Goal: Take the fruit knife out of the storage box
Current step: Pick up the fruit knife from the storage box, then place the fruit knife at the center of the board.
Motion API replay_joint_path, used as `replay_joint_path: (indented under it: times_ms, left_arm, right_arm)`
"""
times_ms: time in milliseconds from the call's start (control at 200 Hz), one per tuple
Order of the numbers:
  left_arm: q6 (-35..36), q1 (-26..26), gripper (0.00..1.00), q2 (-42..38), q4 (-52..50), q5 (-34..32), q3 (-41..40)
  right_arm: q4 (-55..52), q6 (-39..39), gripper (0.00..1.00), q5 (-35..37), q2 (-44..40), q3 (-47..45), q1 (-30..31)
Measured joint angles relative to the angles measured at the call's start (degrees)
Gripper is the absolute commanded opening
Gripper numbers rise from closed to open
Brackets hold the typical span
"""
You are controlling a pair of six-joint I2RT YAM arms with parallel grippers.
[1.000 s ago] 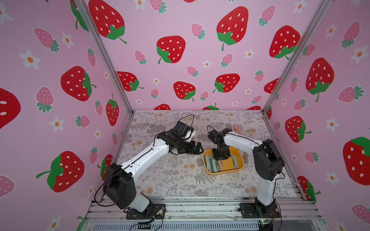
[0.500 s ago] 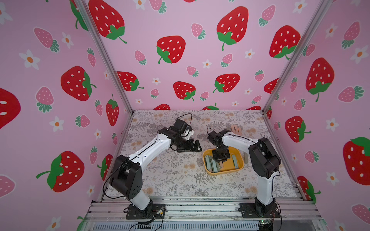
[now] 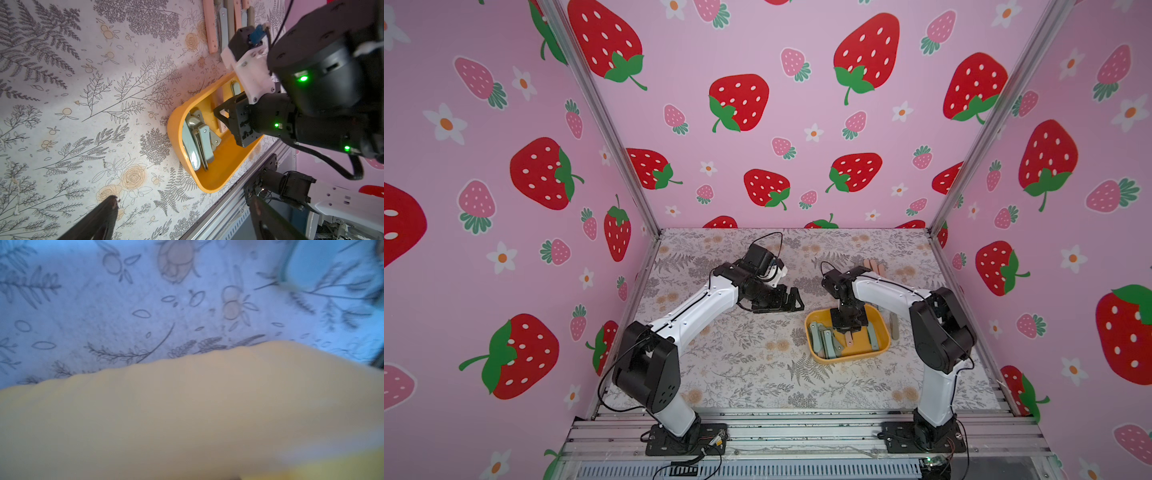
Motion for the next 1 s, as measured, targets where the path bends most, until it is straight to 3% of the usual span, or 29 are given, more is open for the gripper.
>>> replay_joint_path:
  times_ms: [390,580,725,1000]
  left_arm:
    - [-3.2,-1.4,0.99,0.6,2.8,-1.2,2.3]
    - [-3.1,-1.5,0.99,3.9,2.3,-1.6,9.1]
    - [-3.4,-1.3,0.99,8.3,1.7,-1.6,16.0]
    - [-4.1,0.5,0.99,18.1,1.3,-1.1,27.4]
  right_arm:
    - [-2.9,-2.1,0.16,0.9,-7.1,1.1,-4.2]
    - [-5.5,-3.9,0.16,0.8,-5.6,11.2,-7.6]
    - [-6.4,-5.8,0.16,0.4,0.5,23.1,-10.6]
    - [-8.2,-8.6,0.15,-0.3,20.9,46.6,-14.2]
